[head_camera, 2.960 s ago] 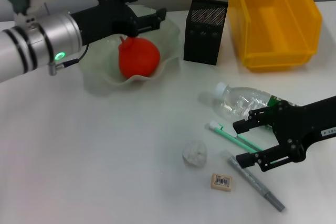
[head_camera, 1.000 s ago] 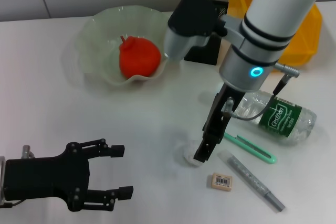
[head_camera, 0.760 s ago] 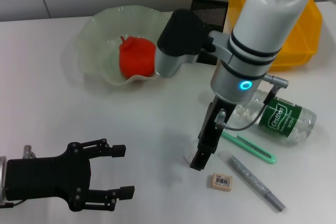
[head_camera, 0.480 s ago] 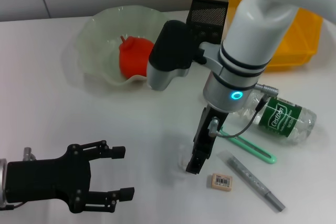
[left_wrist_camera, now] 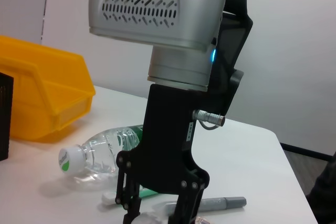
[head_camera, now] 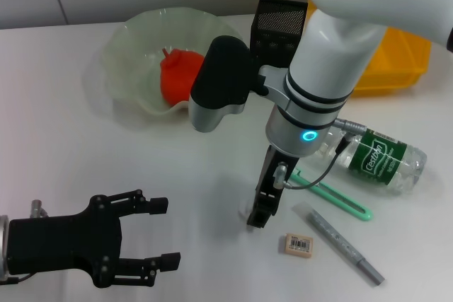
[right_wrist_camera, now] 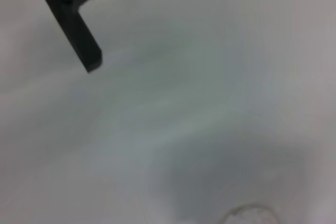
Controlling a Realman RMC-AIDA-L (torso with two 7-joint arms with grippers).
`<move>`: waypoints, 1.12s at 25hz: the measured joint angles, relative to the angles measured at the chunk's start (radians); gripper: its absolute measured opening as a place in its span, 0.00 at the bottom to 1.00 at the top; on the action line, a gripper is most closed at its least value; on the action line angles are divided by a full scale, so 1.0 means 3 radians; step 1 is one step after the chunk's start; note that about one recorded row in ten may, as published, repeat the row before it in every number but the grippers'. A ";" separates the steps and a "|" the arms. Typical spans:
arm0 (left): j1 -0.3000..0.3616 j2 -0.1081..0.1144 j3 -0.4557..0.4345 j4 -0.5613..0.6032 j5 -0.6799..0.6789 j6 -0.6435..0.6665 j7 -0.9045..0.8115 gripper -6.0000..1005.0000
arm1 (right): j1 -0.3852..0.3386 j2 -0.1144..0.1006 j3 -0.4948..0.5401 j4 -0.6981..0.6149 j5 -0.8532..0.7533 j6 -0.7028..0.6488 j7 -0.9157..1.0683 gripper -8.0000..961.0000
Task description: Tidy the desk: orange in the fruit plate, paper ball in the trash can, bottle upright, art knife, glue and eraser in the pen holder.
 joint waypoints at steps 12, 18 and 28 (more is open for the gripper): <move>0.0008 0.0001 -0.0007 -0.0005 0.0000 -0.0014 0.0000 0.86 | -0.0096 -0.0040 0.0252 -0.0313 -0.0113 -0.0328 -0.0034 0.46; 0.0010 0.0004 -0.0045 -0.0005 0.0000 -0.0006 -0.0001 0.86 | -0.0469 -0.0067 0.1228 -0.1502 -0.1078 -0.1063 -0.0039 0.46; -0.0026 0.0003 -0.0046 0.0002 0.0000 -0.0016 -0.0023 0.86 | -0.0788 -0.0171 0.2195 -0.2043 -0.1605 -0.1001 -0.0442 0.46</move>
